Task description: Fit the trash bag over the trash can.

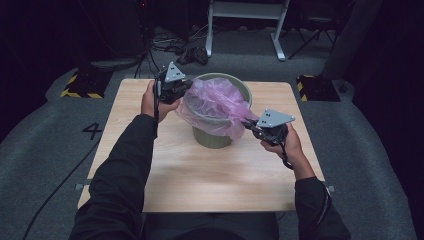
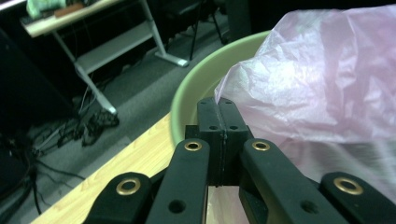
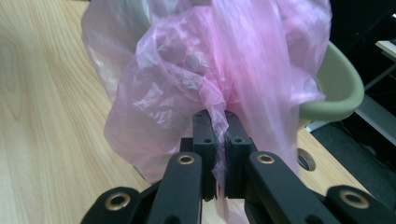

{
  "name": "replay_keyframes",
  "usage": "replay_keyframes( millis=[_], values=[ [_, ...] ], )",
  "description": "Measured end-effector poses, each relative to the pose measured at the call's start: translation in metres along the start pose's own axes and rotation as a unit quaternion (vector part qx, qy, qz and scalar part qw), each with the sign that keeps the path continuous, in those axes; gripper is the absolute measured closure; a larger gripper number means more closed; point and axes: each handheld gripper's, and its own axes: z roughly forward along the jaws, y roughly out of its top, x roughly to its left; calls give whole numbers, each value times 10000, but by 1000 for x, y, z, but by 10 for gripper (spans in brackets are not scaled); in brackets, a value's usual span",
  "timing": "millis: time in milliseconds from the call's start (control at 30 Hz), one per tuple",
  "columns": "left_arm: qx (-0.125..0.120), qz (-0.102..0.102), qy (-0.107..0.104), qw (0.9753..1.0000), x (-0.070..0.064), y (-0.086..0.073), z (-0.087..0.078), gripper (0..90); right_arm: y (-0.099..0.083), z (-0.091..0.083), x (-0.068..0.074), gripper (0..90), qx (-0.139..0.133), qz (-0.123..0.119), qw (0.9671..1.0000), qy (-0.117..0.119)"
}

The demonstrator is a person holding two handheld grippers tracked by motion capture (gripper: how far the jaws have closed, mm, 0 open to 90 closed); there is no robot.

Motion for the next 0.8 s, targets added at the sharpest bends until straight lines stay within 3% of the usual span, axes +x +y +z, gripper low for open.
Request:
replay_keyframes(
  millis=[133, 267, 433, 800],
  values=[
    [83, -197, 93, 9997, 15, -9, 13, 900, -6, 4, -2, 871, 19, 58, 10000, 52],
    [146, -517, 43, 9985, 25, -22, 26, 900, -9, 4, -3, 838, 7, 53, 9999, 88],
    [205, -638, -4, 9977, 29, -28, 31, 900, -10, 2, -2, 808, -20, 24, 10000, 78],
    [510, -841, -125, 9951, 26, -49, 50, 900, -18, 12, -3, 877, 15, 148, 9998, 89]
  ],
)
